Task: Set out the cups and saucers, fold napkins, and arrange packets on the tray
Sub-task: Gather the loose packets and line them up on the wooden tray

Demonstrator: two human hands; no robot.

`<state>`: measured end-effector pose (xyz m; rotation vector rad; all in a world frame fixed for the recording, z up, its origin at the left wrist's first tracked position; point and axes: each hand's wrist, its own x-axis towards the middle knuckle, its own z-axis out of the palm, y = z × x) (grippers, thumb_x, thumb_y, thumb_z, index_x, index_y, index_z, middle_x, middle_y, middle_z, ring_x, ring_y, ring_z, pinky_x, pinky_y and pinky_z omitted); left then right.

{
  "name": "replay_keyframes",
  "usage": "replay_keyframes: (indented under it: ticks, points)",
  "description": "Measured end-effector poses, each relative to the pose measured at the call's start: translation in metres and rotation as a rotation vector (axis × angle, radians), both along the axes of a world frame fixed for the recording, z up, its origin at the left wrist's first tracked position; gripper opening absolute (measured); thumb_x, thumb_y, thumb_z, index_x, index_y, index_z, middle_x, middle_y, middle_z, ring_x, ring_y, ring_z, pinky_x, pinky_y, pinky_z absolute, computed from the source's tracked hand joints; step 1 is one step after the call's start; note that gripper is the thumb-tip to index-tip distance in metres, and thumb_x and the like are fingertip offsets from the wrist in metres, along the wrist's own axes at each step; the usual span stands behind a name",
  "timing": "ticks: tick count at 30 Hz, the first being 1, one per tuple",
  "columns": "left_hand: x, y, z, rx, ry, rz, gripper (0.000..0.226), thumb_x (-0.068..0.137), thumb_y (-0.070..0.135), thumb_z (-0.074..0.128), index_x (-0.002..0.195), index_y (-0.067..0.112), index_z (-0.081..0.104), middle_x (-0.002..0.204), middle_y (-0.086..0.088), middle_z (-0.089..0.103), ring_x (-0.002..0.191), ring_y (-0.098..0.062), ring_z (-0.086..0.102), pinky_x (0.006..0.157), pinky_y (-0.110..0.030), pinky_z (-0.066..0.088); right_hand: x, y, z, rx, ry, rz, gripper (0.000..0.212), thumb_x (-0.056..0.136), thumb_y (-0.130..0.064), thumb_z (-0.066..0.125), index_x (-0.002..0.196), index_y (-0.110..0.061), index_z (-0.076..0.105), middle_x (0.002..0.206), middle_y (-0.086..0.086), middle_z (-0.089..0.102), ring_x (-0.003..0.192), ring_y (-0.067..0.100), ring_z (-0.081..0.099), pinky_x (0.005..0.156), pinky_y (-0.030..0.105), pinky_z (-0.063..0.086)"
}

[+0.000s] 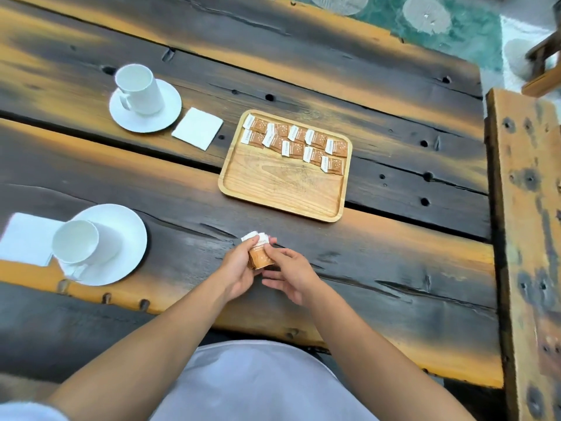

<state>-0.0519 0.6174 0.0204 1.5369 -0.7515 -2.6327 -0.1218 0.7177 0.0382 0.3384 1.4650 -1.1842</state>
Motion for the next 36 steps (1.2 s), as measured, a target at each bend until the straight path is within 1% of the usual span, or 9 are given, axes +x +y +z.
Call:
replay_keyframes:
  ticks: [5, 9, 14, 19, 24, 27, 29, 32, 36]
  points:
    - [-0.015, -0.022, 0.018, -0.076, -0.010, 0.061, 0.027, 0.102, 0.027, 0.042, 0.108, 0.018, 0.067, 0.096, -0.011, 0.064, 0.085, -0.021, 0.060, 0.078, -0.032, 0.045, -0.006, -0.033, 0.009, -0.074, 0.016, -0.097, 0.029, 0.090, -0.021, 0.069, 0.114, -0.008, 0.059, 0.119, 0.021, 0.068, 0.095, 0.031, 0.065, 0.086, 0.040, 0.055]
    - [-0.030, -0.045, 0.026, 0.003, 0.096, -0.001, 0.031, 0.103, 0.036, 0.037, 0.120, 0.031, 0.063, 0.107, -0.009, 0.068, 0.097, -0.020, 0.063, 0.081, -0.031, 0.046, -0.029, -0.062, 0.015, -0.094, 0.020, -0.175, 0.024, 0.088, -0.011, 0.070, 0.108, -0.009, 0.056, 0.107, 0.020, 0.069, 0.094, 0.029, 0.068, 0.090, 0.043, 0.055]
    - [-0.053, -0.081, 0.024, -0.096, 0.049, -0.220, 0.025, 0.098, 0.038, 0.050, 0.117, 0.031, 0.064, 0.108, 0.004, 0.071, 0.100, -0.013, 0.060, 0.097, -0.038, 0.036, -0.073, -0.088, 0.018, -0.090, 0.048, -0.187, 0.023, 0.085, -0.003, 0.072, 0.104, -0.007, 0.058, 0.096, 0.017, 0.071, 0.076, 0.023, 0.071, 0.071, 0.032, 0.060]
    - [-0.077, -0.121, 0.011, -0.218, -0.066, -0.184, 0.021, 0.099, 0.015, 0.049, 0.114, 0.009, 0.063, 0.101, -0.010, 0.068, 0.085, -0.020, 0.061, 0.065, -0.026, 0.046, -0.114, -0.115, 0.006, 0.005, 0.166, -0.144, 0.025, 0.084, 0.002, 0.070, 0.105, -0.007, 0.059, 0.104, 0.021, 0.069, 0.075, 0.024, 0.069, 0.061, 0.030, 0.058]
    - [-0.103, -0.158, -0.009, -0.436, -0.219, -0.252, 0.007, 0.091, 0.004, 0.064, 0.098, 0.004, 0.066, 0.087, -0.006, 0.068, 0.066, -0.018, 0.067, 0.048, -0.022, 0.054, -0.144, -0.144, -0.013, 0.059, 0.248, -0.056, 0.027, 0.080, 0.004, 0.072, 0.103, -0.005, 0.061, 0.102, 0.021, 0.068, 0.072, 0.028, 0.064, 0.057, 0.033, 0.054]
    - [-0.117, -0.176, -0.024, -0.575, -0.342, -0.332, 0.013, 0.083, 0.009, 0.075, 0.094, 0.008, 0.068, 0.079, -0.002, 0.071, 0.050, -0.012, 0.065, 0.040, -0.023, 0.048, -0.156, -0.158, -0.025, 0.094, 0.291, 0.034, 0.026, 0.077, 0.002, 0.076, 0.095, -0.012, 0.065, 0.101, 0.015, 0.069, 0.078, 0.028, 0.066, 0.075, 0.047, 0.060]
    - [-0.126, -0.188, -0.033, -0.656, -0.410, -0.393, 0.014, 0.078, 0.013, 0.081, 0.085, 0.013, 0.069, 0.070, 0.000, 0.072, 0.041, -0.009, 0.063, 0.039, -0.021, 0.048, -0.164, -0.165, -0.032, 0.116, 0.299, 0.069, 0.027, 0.076, 0.002, 0.077, 0.092, -0.015, 0.067, 0.104, 0.014, 0.070, 0.083, 0.028, 0.066, 0.082, 0.052, 0.059]
    - [-0.132, -0.199, -0.039, -0.800, -0.489, -0.476, 0.022, 0.069, 0.026, 0.087, 0.069, 0.020, 0.066, 0.054, 0.001, 0.070, 0.042, -0.008, 0.065, 0.050, -0.025, 0.052, -0.170, -0.170, -0.040, 0.122, 0.270, 0.075, 0.027, 0.077, 0.006, 0.075, 0.093, -0.015, 0.068, 0.102, 0.013, 0.068, 0.080, 0.027, 0.067, 0.074, 0.048, 0.061]
    - [-0.132, -0.201, -0.040, -1.044, -0.531, -0.566, 0.030, 0.076, 0.045, 0.078, 0.068, 0.018, 0.067, 0.051, 0.004, 0.067, 0.044, -0.004, 0.063, 0.051, -0.023, 0.041, -0.170, -0.172, -0.046, 0.160, 0.346, 0.117, 0.027, 0.077, 0.003, 0.075, 0.089, -0.020, 0.068, 0.092, 0.006, 0.066, 0.079, 0.027, 0.066, 0.079, 0.056, 0.059]
